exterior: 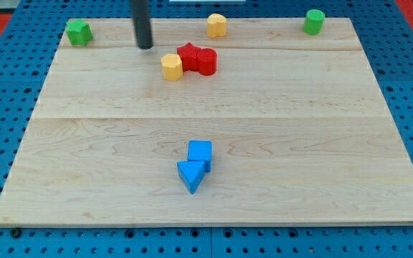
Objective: Move the blue cube towards the right center of the board
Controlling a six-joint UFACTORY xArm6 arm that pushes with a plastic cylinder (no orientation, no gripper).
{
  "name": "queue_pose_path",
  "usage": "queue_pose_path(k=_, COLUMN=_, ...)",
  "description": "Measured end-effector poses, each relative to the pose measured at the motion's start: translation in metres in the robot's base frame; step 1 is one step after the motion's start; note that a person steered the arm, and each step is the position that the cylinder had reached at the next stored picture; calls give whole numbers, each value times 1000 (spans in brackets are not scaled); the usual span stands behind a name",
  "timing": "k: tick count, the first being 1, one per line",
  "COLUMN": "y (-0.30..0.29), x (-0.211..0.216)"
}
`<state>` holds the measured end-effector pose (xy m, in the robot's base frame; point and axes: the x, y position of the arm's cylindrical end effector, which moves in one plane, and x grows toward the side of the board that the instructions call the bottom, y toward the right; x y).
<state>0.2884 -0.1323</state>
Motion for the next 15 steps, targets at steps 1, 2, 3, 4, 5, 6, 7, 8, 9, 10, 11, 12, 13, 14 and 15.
queue_pose_path(k=1, y=52, x=46)
queue_pose_path(k=2, y=94, x=119)
queue_pose_path(k=3, y=222, x=156)
queue_pose_path(k=4, y=244, x=257)
queue_pose_path(k=5, y=171, x=283)
queue_pose_path(k=6, y=83, x=273)
queue_pose_path(k=7, y=15, x=246)
queue_pose_path(k=8, y=26, x=205)
queue_pose_path(k=9, y=67, x=215)
queue_pose_path(k=10, y=86, x=182)
queue_pose_path(k=11, y=41, x=155)
queue_pose_path(k=12, y=93, x=175)
queue_pose_path(k=13, y=100, x=196)
queue_pose_path(k=14, y=32, x=197)
queue_pose_path(k=15, y=-25, x=163)
